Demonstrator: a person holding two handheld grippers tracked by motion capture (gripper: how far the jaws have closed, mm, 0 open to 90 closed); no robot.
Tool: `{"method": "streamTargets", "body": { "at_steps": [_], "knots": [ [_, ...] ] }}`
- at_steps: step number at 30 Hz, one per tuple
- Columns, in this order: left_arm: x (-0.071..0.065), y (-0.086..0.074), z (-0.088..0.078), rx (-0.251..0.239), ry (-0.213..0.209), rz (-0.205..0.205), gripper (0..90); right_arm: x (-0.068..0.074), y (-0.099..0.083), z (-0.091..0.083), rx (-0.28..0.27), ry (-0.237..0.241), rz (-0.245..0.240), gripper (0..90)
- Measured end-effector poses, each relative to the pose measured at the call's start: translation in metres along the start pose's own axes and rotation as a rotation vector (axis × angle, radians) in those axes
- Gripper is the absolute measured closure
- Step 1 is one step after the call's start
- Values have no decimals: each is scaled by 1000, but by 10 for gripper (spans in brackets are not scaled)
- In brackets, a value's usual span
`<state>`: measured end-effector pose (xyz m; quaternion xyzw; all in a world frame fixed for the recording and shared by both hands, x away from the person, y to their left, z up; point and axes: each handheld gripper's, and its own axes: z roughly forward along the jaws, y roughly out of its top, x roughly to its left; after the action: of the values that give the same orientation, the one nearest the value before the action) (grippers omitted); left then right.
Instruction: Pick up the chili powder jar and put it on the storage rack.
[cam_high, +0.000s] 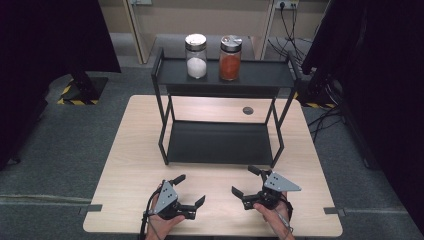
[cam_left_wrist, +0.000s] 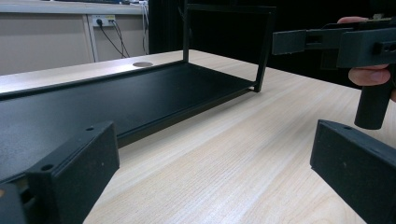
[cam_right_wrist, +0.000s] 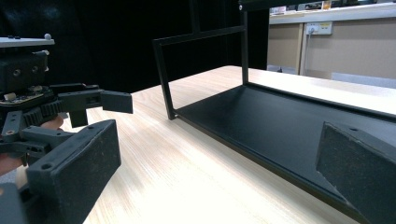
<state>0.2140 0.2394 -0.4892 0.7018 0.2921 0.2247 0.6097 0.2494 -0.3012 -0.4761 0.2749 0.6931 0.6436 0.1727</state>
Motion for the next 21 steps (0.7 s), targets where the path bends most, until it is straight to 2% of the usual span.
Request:
{"method": "streamTargets", "body": {
  "at_steps": [21],
  "knots": [
    [0, 0, 0, 1, 1, 1, 6, -1, -1, 0, 3, -4, 8, 4]
  ]
}}
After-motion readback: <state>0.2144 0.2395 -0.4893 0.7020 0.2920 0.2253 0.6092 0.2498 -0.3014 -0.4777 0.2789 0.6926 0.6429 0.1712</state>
